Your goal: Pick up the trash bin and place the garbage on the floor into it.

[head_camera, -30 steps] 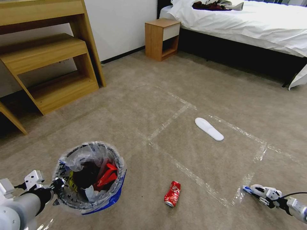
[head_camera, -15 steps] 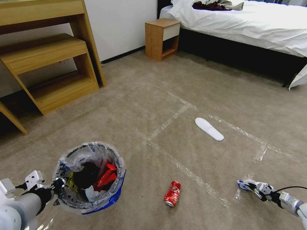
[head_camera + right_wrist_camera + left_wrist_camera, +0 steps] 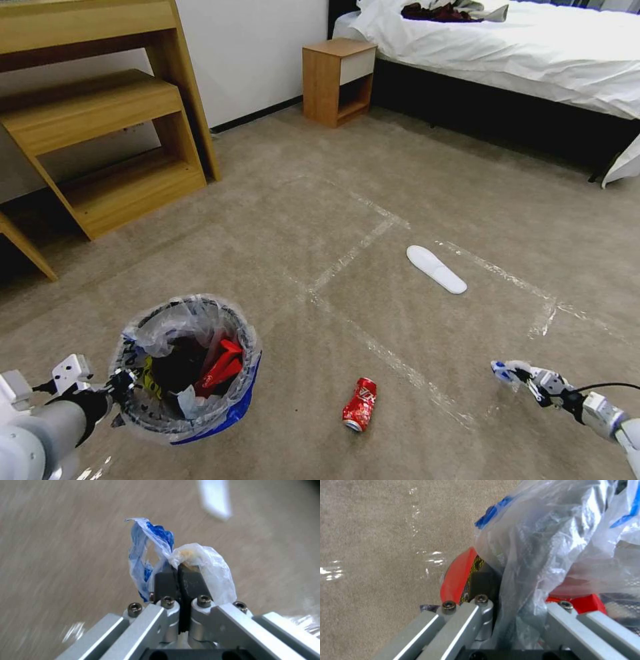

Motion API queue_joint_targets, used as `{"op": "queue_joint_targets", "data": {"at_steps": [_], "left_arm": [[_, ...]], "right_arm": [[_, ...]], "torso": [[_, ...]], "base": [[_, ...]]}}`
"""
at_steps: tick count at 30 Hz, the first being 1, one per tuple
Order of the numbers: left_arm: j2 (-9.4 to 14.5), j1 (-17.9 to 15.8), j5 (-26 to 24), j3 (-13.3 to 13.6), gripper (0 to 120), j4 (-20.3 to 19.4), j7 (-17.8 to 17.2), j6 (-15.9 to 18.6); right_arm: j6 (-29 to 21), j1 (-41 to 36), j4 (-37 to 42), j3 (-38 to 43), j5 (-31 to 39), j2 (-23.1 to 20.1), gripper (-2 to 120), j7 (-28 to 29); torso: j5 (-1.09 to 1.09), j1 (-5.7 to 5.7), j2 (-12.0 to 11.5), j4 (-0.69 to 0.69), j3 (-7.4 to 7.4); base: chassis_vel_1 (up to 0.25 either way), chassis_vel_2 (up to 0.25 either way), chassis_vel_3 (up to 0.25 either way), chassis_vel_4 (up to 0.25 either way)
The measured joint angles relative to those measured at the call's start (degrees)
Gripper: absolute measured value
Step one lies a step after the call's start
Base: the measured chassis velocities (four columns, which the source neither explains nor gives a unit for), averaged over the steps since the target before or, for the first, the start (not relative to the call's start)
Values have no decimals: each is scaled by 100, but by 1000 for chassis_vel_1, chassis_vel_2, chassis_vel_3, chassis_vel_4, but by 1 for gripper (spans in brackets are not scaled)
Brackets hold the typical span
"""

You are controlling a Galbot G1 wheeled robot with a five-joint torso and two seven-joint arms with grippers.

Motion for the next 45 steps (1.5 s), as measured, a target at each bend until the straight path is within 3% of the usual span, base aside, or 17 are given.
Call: {"op": "queue_joint_targets", "data": {"at_steps": [3,4,5,6,7,17,26,29,38,45], "left_arm": [[2,-2,-5,1,0,-1,0,0],[5,-4,-6,1,0,-3,0,0],[14,-9,-17,-15,0,-16,0,0],[14,-9,-17,-15,0,-16,0,0],[16,-3,-18,-26,0,-23,1,0],[16,-10,-34,-87,0,-21,2,0],[26,-12,-84,-131,0,-64,-9,0],[-3,10,-87,-153,0,-105,-19,0],[-67,17,-91,-152,0,-136,-20,0],[-106,34,-49,-141,0,-154,-20,0]], "right_arm": [[-140,-212,656,86,423,-17,0,107],[-209,-311,1036,121,630,-47,0,148],[-396,-454,1900,193,1133,-151,0,250],[-396,-454,1900,193,1133,-151,0,250],[-517,-495,2383,229,1500,-250,0,310],[-773,-607,4389,282,3224,-819,0,363],[-921,-654,5340,152,3990,-976,0,354],[-1287,-676,6352,-138,4549,-1193,0,360],[-1644,-493,7632,-1354,4751,-1368,0,452],[-1787,-133,7910,-2762,4250,-1008,0,502]], "torso": [[0,0,0,1,0],[0,0,0,2,0],[0,0,0,1,0],[0,0,0,1,0],[-1,0,0,2,0],[-2,0,0,1,0],[1,0,0,1,0],[-1,0,0,-1,0],[-2,0,0,2,0],[0,0,0,2,0]], "base": [[0,0,0,0],[0,0,0,0],[0,0,0,0],[0,0,0,0],[0,0,0,0],[0,0,0,0],[0,0,0,0],[0,0,0,0],[0,0,0,0],[0,0,0,0]]}}
